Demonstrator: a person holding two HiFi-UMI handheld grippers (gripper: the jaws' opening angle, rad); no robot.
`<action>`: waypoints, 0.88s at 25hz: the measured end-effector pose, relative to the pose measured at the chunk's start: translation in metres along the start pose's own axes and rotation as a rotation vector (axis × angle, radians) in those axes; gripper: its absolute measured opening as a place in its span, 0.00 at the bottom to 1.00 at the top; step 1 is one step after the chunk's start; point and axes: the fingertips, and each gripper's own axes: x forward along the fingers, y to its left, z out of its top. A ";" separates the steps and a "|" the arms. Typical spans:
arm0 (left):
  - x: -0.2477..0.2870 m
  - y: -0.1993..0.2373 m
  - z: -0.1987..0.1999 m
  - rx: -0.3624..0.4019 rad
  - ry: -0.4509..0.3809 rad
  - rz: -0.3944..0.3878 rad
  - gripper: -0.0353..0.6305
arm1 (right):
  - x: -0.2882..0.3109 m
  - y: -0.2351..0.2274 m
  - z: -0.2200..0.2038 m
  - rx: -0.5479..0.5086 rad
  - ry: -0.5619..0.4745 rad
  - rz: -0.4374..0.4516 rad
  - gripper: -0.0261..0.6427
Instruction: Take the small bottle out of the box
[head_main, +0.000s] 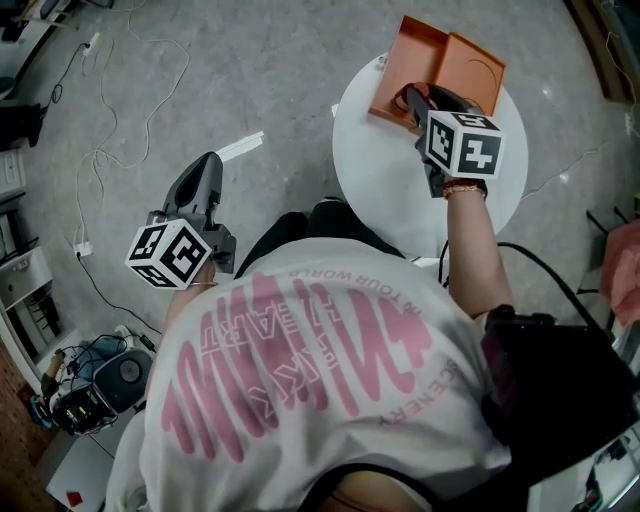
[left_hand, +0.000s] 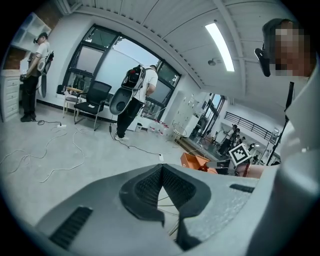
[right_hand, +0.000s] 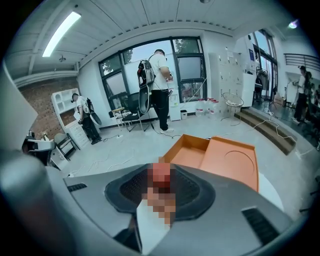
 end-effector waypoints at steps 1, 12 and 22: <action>-0.001 -0.002 0.001 0.003 -0.003 -0.006 0.06 | -0.002 0.001 0.001 -0.001 -0.001 -0.001 0.23; 0.000 -0.021 0.018 0.021 -0.062 -0.075 0.06 | -0.028 0.011 0.018 -0.021 -0.059 -0.019 0.23; 0.013 -0.055 0.043 0.055 -0.108 -0.166 0.06 | -0.059 0.021 0.047 -0.056 -0.139 -0.026 0.23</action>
